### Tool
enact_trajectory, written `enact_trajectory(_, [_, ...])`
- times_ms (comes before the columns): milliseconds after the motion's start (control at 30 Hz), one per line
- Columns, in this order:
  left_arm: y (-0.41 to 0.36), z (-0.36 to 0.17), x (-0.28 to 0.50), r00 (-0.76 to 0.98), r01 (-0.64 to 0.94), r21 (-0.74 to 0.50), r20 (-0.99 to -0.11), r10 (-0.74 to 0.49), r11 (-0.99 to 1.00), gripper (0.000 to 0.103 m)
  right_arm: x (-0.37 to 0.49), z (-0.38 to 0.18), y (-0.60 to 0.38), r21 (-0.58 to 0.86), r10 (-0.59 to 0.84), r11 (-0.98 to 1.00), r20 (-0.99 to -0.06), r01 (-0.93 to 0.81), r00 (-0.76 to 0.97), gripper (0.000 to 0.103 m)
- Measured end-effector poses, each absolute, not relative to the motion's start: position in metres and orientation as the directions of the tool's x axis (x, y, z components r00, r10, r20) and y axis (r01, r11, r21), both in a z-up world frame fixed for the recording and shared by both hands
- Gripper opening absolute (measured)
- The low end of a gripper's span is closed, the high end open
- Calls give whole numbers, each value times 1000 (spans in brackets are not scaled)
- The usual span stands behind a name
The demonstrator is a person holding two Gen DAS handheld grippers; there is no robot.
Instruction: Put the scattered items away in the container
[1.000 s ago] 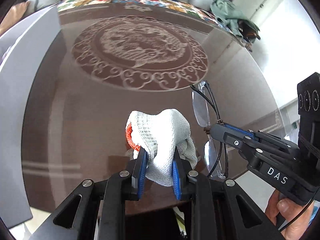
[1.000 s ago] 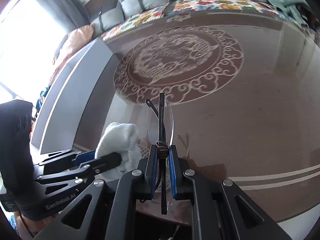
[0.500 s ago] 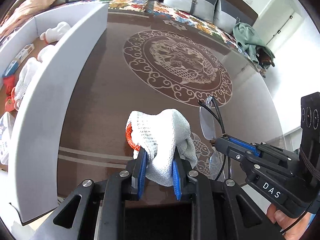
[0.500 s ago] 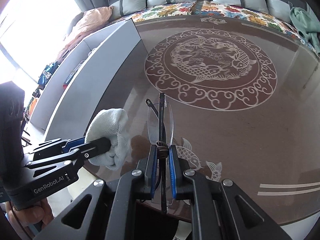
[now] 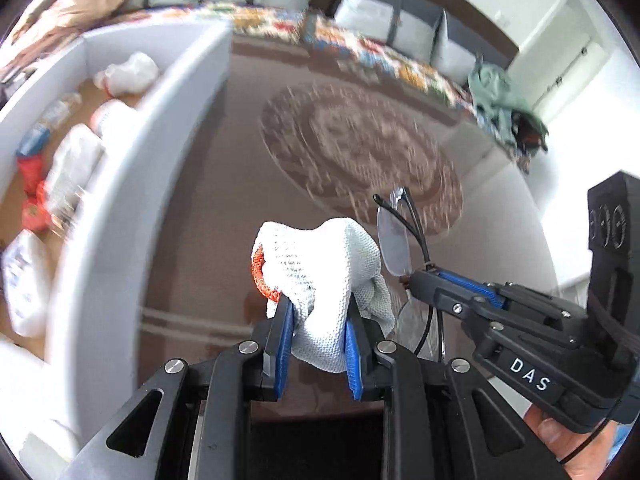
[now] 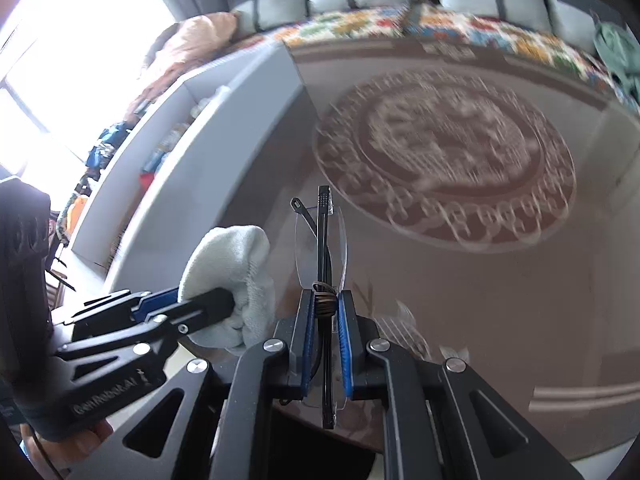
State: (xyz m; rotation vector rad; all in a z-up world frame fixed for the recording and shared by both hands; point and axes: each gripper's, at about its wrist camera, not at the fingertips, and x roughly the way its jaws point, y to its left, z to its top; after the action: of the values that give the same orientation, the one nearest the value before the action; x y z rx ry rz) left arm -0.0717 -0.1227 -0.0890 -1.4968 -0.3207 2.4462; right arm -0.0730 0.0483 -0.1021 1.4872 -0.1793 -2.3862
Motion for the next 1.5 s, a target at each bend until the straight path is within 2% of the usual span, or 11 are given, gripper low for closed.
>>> enact_trajectory(167, [-187,-29,-86,-559,-26,-293,-788,257,-956,23,-102,-51,2,285,-411,-903,-791,322,-454,12])
enact_trajectory(333, [-265,43,-109,-686,76,-218,-720,108,-973,23,-139,16,-64,271,-500,-845,-704,461,-504,12])
enact_trajectory(467, [-312,70,-132,-725,146,-179,-688,18,-973,23,-177,62,-123,262,-578,-786,-631,559,-517,12])
enact_trajectory(633, [-360,50,-175,-696,221,-180,-718,-26,-959,23,-233,53,-184,316,-626,-741,-645,592,-438,12])
enact_trajectory(933, [-393,-48,-246,-545,294,-228,-838,33,-928,23,-331,-44,-245,445,-595,-762,-768,470,-238,13])
enact_trajectory(1000, [-392,-64,-254,-518,303,-215,-855,29,-928,23,-342,-62,-245,467,-595,-763,-778,446,-204,16])
enact_trajectory(1100, [-394,-87,-263,-472,319,-197,-881,25,-927,29,-354,-89,-246,483,-583,-775,-795,408,-167,18])
enact_trajectory(1167, [-397,-101,-265,-436,342,-177,-900,11,-923,50,-358,-105,-245,464,-553,-797,-819,387,-156,34])
enact_trajectory(1200, [-400,-107,-264,-421,358,-169,-907,2,-918,71,-360,-113,-244,454,-537,-808,-830,376,-151,47])
enact_trajectory(1233, [-402,-113,-263,-407,374,-160,-914,-6,-913,81,-360,-119,-240,441,-518,-823,-841,358,-157,49])
enact_trajectory(1500, [-405,-107,-245,-424,400,-150,-905,-37,-904,81,-356,-114,-209,512,-570,-808,-805,291,-166,49])
